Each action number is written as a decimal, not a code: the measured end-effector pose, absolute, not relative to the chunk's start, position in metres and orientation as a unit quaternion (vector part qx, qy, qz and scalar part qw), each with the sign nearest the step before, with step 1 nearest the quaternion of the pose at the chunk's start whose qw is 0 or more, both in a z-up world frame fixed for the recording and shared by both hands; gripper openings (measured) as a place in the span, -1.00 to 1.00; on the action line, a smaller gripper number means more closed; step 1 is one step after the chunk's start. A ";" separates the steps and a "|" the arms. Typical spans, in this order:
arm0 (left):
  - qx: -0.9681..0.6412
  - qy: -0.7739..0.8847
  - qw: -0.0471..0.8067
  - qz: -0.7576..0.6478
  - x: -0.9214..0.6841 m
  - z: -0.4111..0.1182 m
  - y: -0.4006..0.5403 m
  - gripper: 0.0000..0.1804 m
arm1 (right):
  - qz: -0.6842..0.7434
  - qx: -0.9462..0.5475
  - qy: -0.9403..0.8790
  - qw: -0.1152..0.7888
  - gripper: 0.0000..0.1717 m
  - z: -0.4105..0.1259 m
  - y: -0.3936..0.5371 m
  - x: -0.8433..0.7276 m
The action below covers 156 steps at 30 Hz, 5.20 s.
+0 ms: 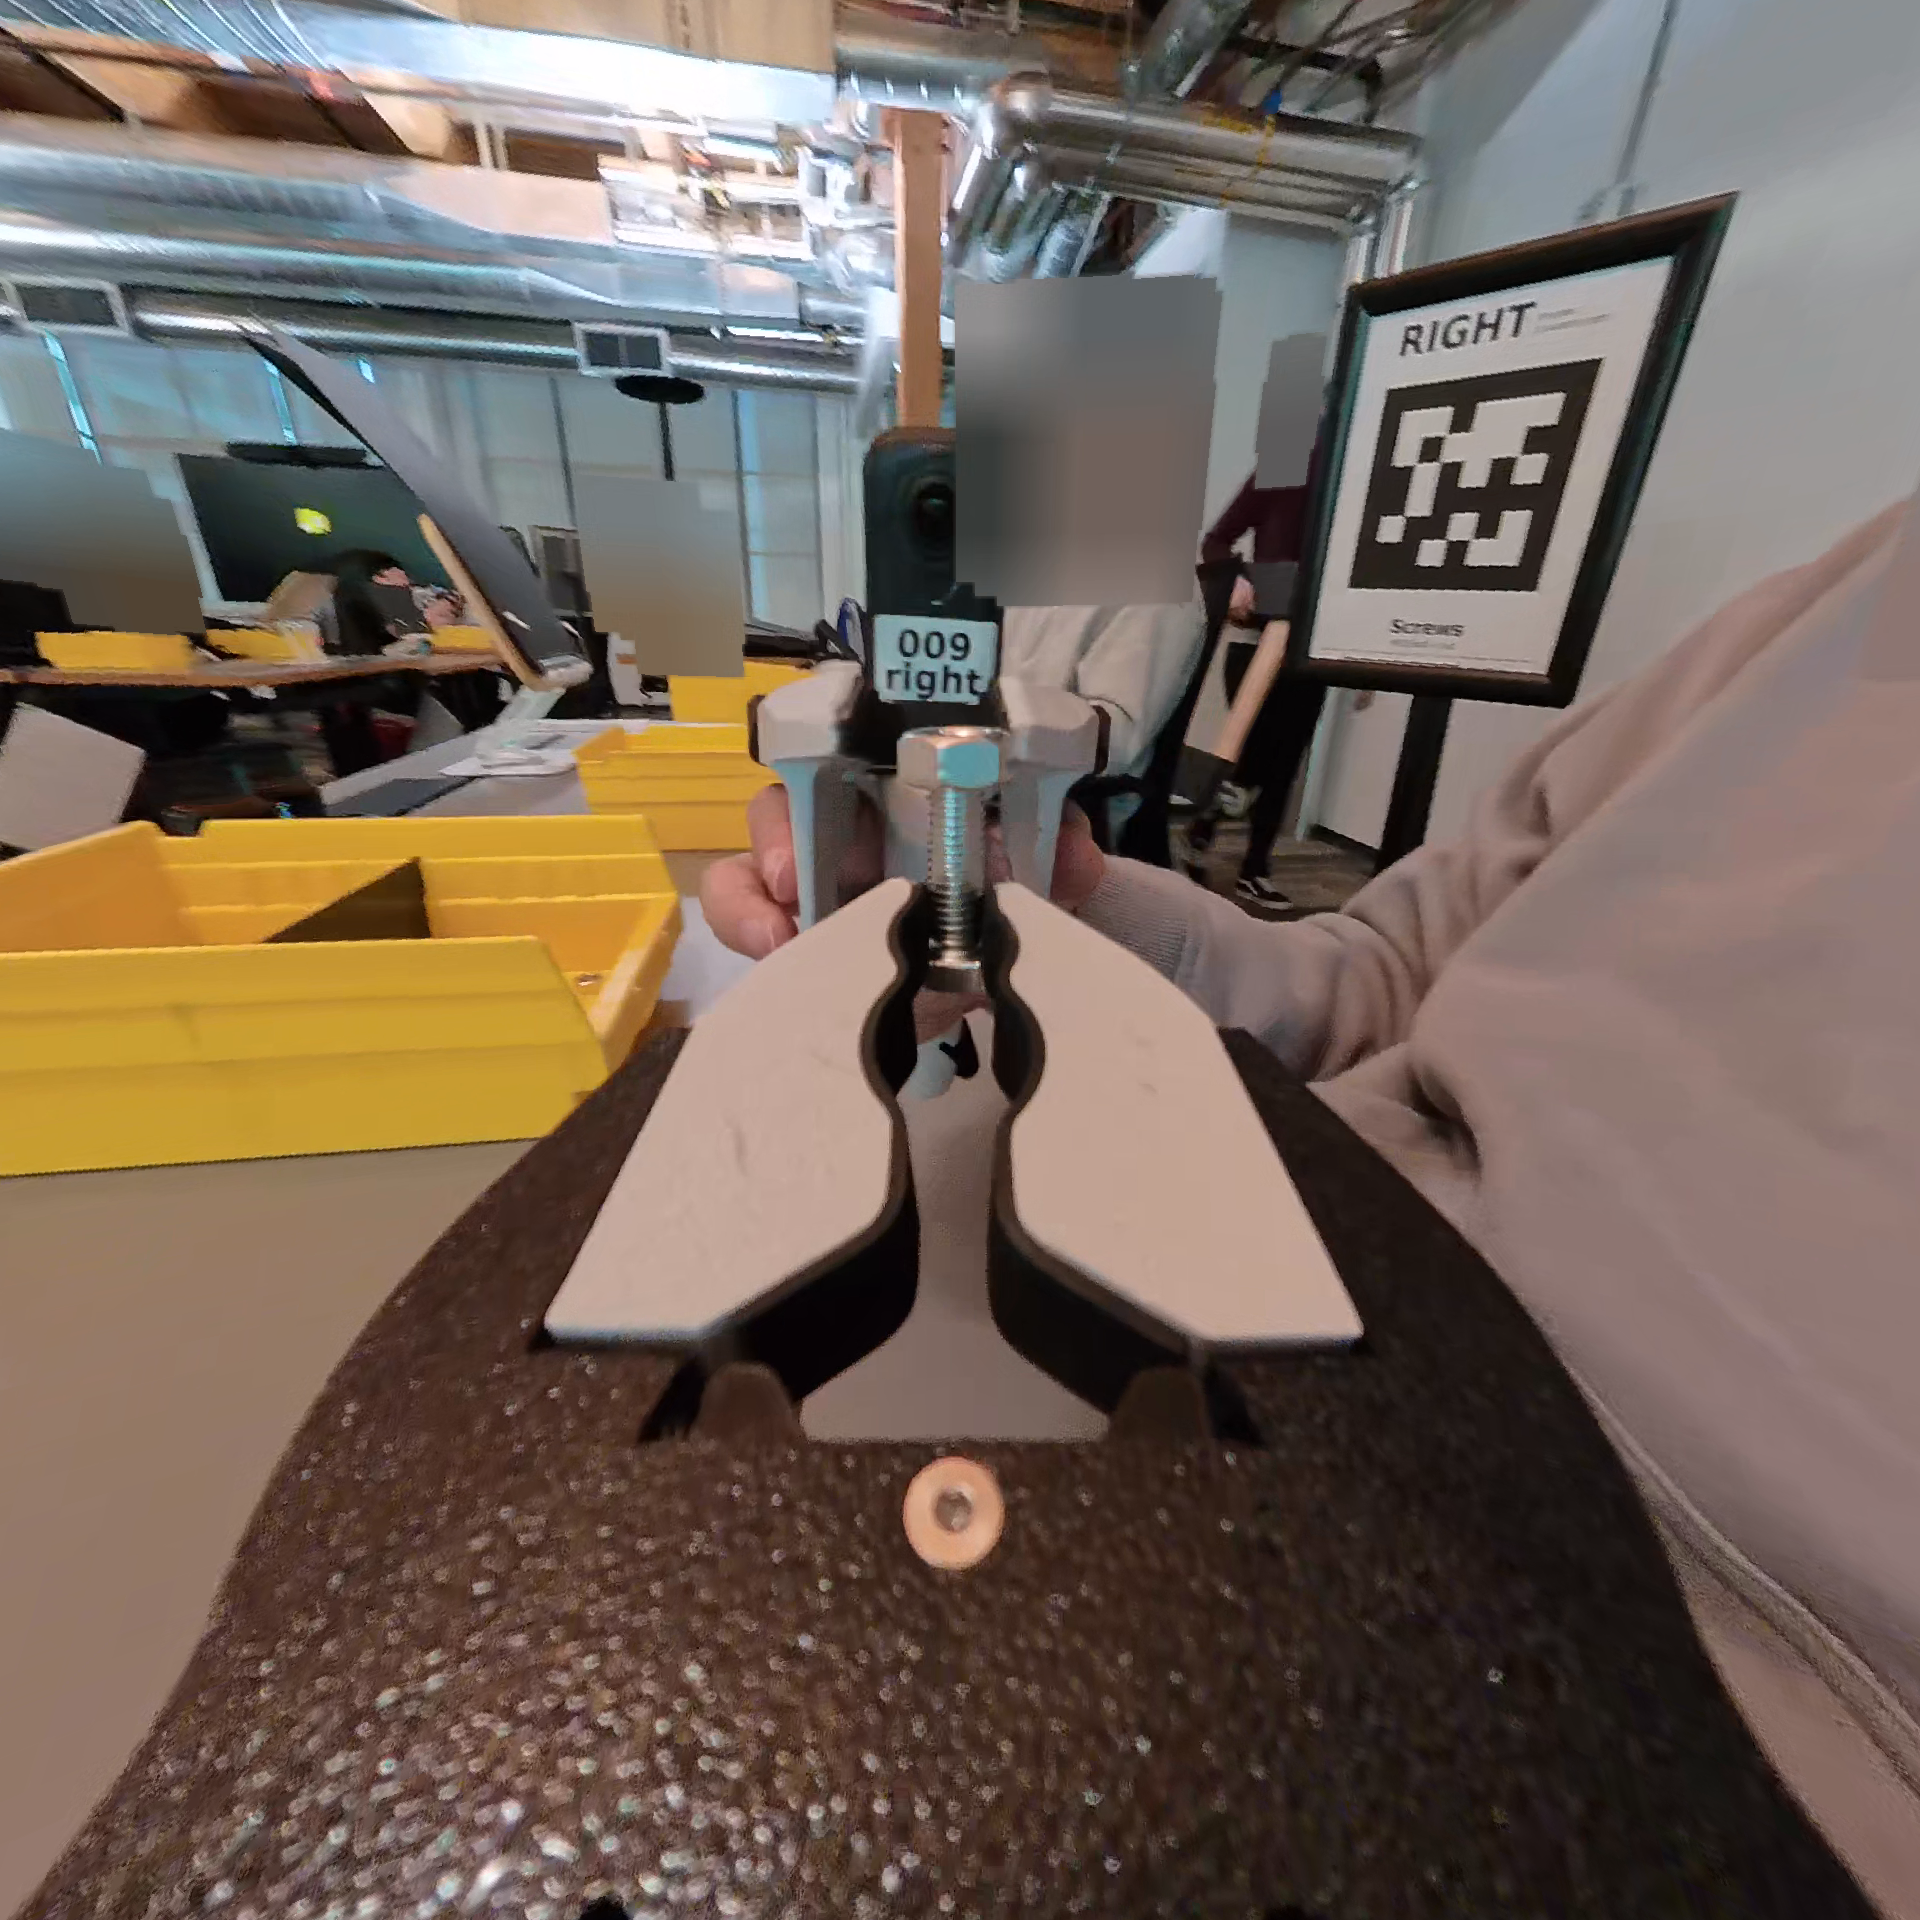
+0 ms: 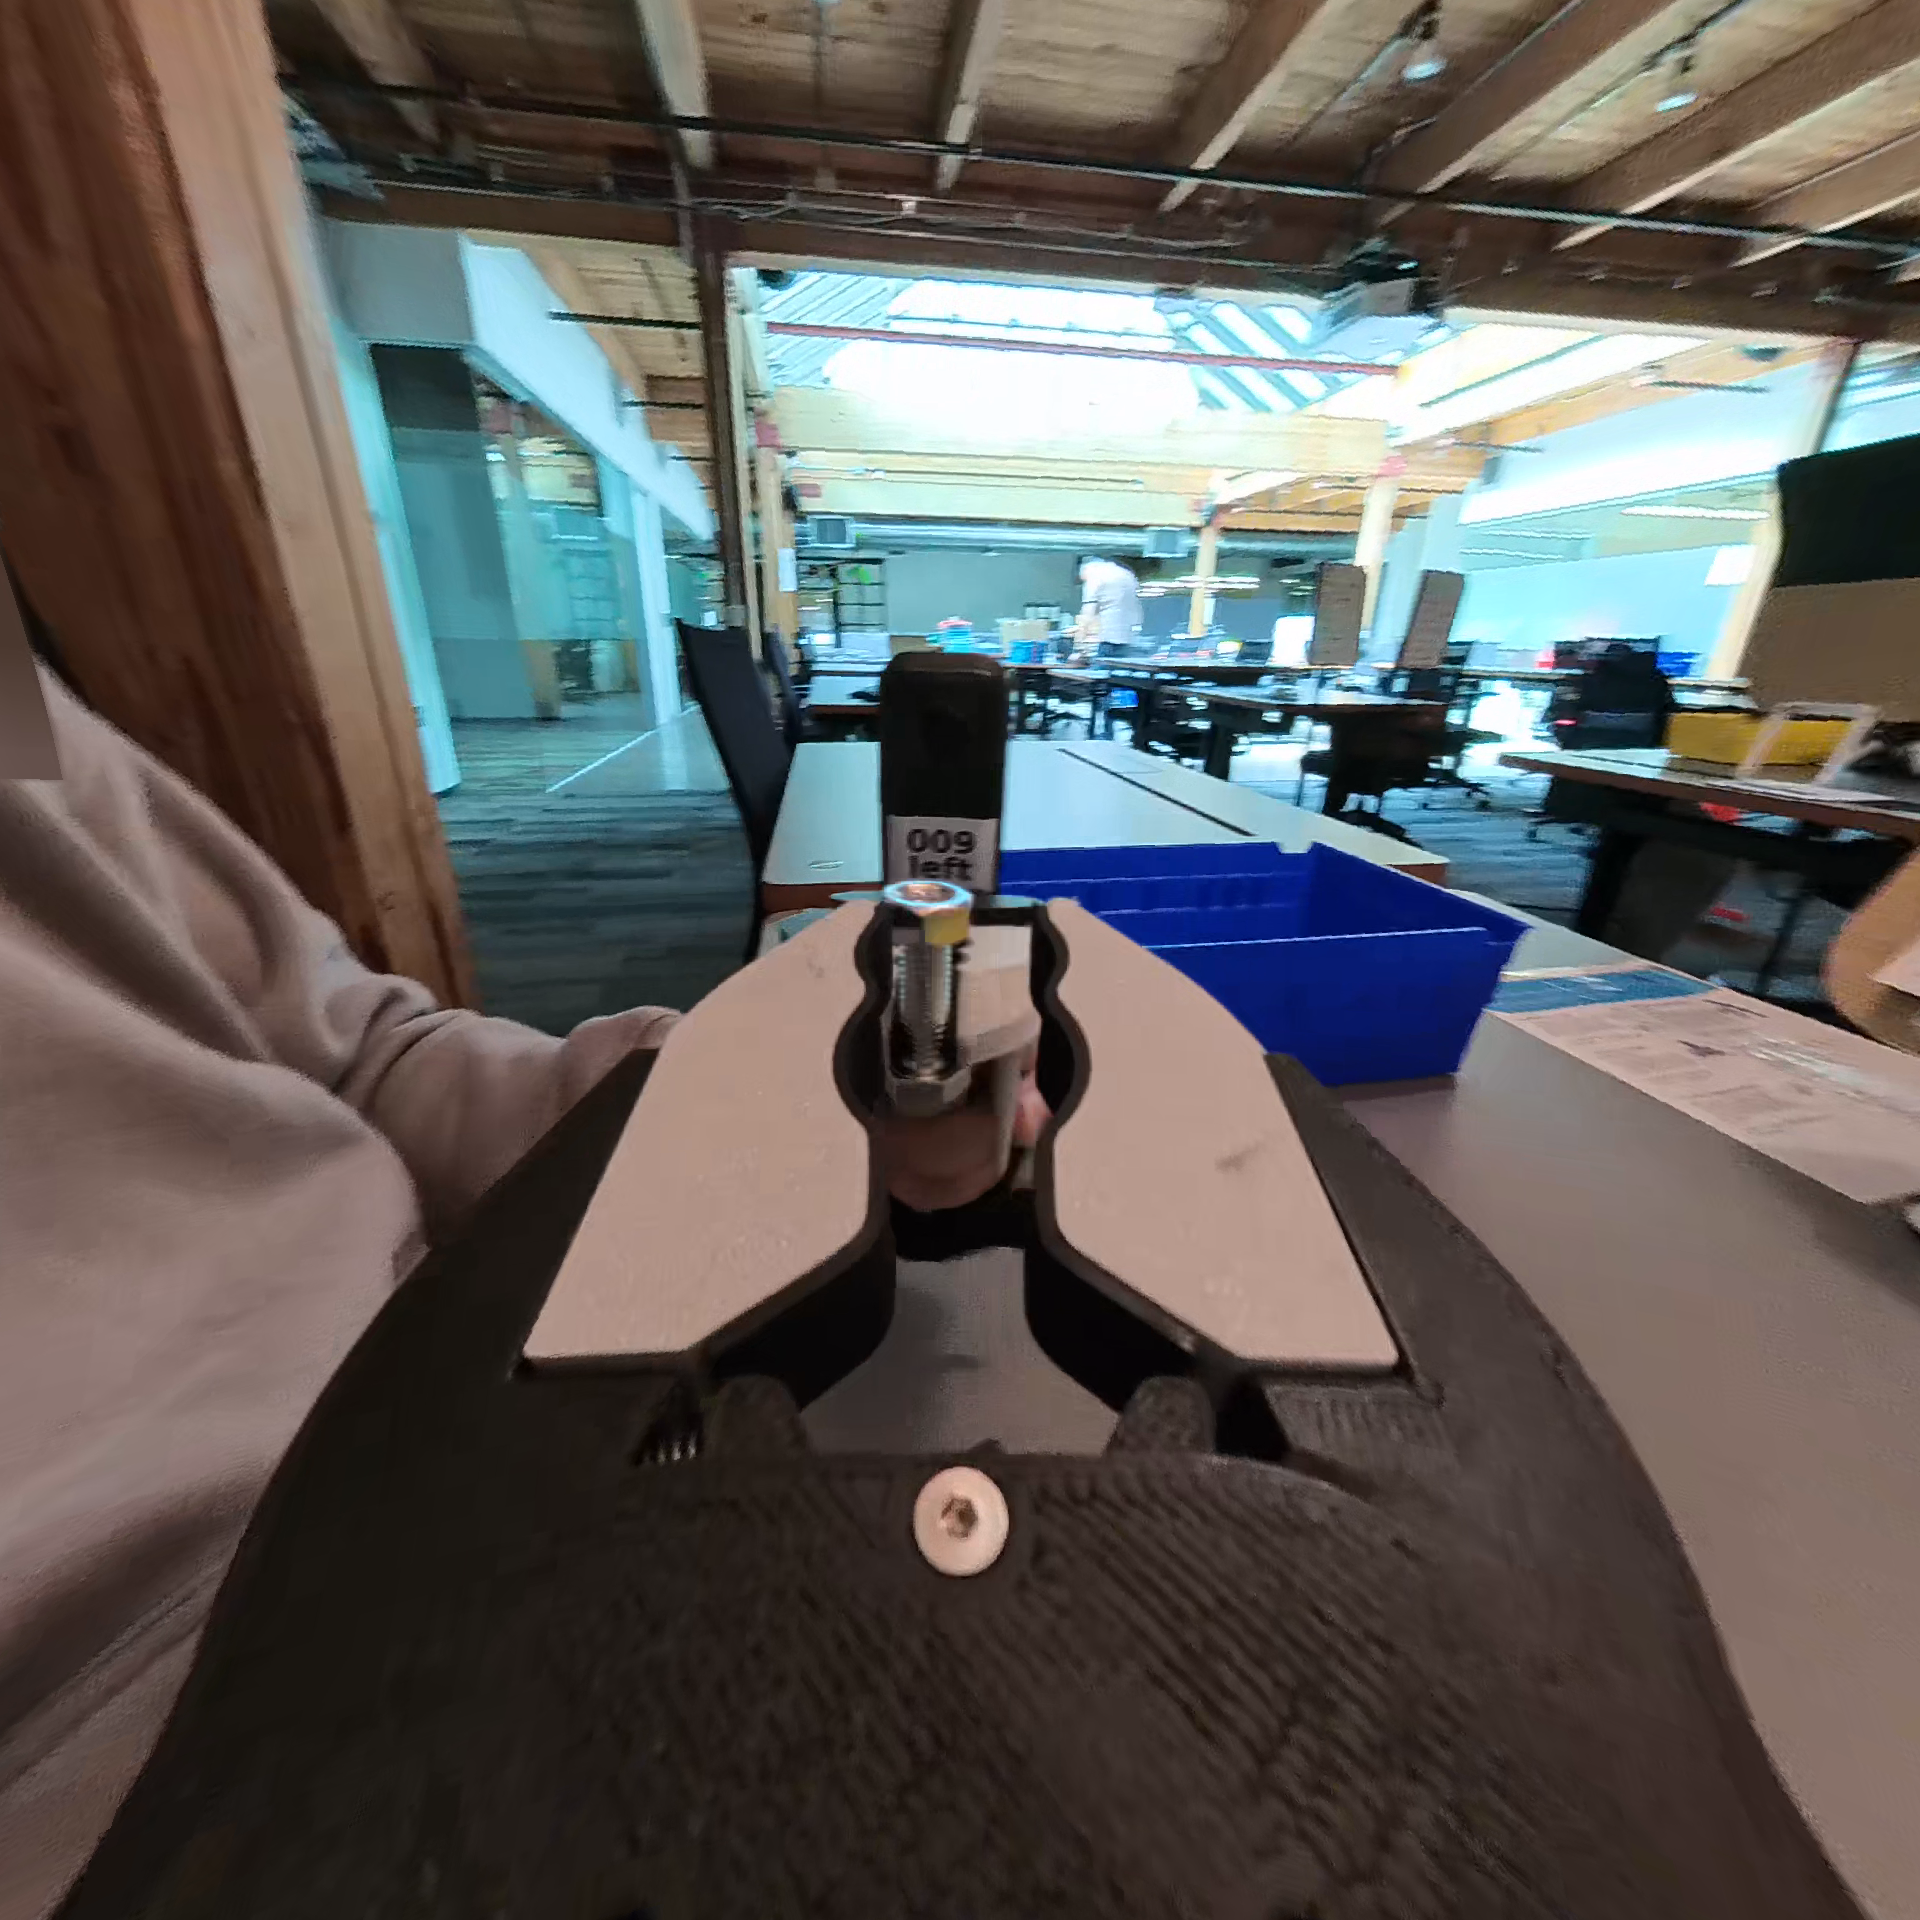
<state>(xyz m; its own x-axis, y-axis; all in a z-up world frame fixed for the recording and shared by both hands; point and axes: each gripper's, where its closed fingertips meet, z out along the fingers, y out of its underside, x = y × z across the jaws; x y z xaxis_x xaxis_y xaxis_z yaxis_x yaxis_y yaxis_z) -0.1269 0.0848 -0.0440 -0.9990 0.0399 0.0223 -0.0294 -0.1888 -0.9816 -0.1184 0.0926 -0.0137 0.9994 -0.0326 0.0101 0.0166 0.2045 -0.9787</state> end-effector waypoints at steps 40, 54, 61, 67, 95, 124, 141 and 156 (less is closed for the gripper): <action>-0.012 -0.652 -0.005 0.758 -0.125 -0.047 0.088 -0.91 | -0.056 -0.661 0.019 0.748 -0.65 -0.015 0.093 -0.115; 0.038 -0.642 -0.074 0.762 -0.105 -0.045 0.095 -0.91 | -0.151 -0.663 0.074 0.730 -0.60 -0.016 0.110 -0.101; 0.028 -0.650 -0.072 0.756 -0.107 -0.047 0.095 -0.91 | -0.153 -0.674 0.043 0.722 -0.78 -0.017 0.112 -0.106; 0.012 -0.656 -0.052 0.753 -0.113 -0.050 0.091 -0.91 | -0.112 -0.636 0.063 0.761 -0.78 0.004 0.087 -0.100; 0.078 -0.642 -0.098 0.756 -0.090 -0.054 0.096 -0.91 | -0.124 -0.707 0.073 0.692 -0.48 -0.029 0.072 -0.077; 0.211 -0.714 -0.282 0.606 -0.031 -0.104 0.102 -0.53 | -0.423 -0.769 0.432 0.206 -0.57 -0.097 -0.155 0.264; 0.328 -0.658 -0.285 0.615 -0.003 -0.107 0.158 -0.43 | -0.391 -0.669 0.455 0.438 0.04 -0.061 -0.147 0.209; 0.356 -0.701 -0.231 0.573 0.047 -0.112 -0.075 -0.15 | -0.468 -0.597 0.492 0.427 0.20 -0.038 -0.243 0.057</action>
